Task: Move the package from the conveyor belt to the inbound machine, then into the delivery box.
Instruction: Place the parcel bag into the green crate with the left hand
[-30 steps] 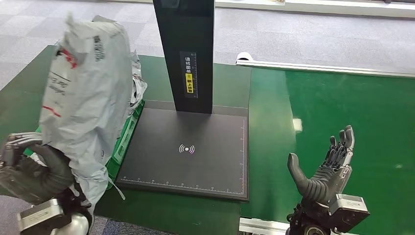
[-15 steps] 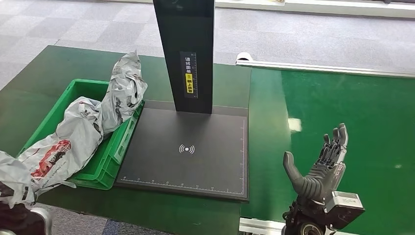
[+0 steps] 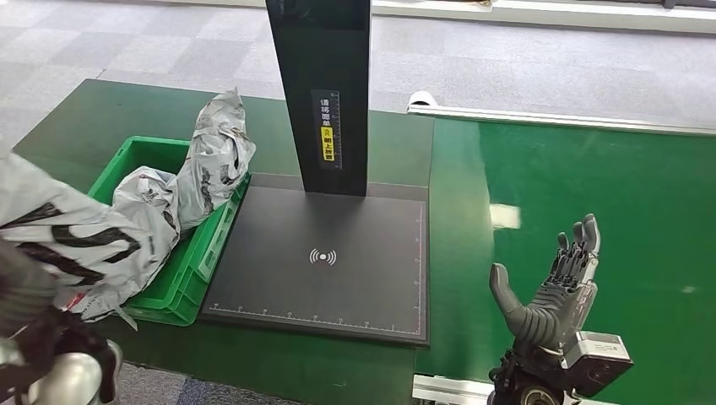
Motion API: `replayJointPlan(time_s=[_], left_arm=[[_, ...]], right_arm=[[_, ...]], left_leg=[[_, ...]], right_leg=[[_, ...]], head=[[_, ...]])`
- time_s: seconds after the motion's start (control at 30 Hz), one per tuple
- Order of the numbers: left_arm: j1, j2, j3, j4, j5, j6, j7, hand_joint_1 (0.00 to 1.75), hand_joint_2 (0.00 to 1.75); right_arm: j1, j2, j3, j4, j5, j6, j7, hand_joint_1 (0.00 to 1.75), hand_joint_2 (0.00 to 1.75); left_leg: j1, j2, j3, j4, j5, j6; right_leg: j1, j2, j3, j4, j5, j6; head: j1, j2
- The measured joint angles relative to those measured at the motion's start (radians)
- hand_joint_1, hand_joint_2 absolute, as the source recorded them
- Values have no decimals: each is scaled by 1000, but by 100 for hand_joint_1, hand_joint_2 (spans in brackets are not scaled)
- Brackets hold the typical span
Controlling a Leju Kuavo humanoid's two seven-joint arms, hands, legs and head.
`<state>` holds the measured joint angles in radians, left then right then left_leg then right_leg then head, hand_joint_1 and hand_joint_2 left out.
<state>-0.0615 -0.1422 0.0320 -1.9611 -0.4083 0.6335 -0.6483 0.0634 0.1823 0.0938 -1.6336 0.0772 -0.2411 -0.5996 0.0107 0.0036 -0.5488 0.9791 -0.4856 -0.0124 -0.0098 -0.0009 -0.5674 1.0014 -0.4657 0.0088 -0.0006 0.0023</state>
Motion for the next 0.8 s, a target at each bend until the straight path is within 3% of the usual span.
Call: replayJointPlan(time_s=[0.23, 0.4, 0.8], left_arm=[[-114, 22, -117, 329, -238, -97, 155, 175, 175], [-199, 25, -142, 512, -229, -113, 231, 175, 175], [-276, 38, -72, 684, -137, -9, 218, 175, 175]], right_arm=[[-6, 0, -3, -1, 8, 23, 3, 0, 175], [-10, 0, -5, -1, 16, 35, 10, 0, 175], [-11, -4, -6, -1, 18, 32, 16, 0, 175]], left_leg=[[0, 1, 0, 0, 0, 0], [0, 1, -1, 0, 0, 0], [0, 2, -2, 0, 0, 0]], right_leg=[[0, 1, -1, 0, 1, -1], [0, 1, -1, 0, 1, -1], [0, 1, -2, 0, 1, -1]], head=[[0, 0], [0, 0], [0, 0]])
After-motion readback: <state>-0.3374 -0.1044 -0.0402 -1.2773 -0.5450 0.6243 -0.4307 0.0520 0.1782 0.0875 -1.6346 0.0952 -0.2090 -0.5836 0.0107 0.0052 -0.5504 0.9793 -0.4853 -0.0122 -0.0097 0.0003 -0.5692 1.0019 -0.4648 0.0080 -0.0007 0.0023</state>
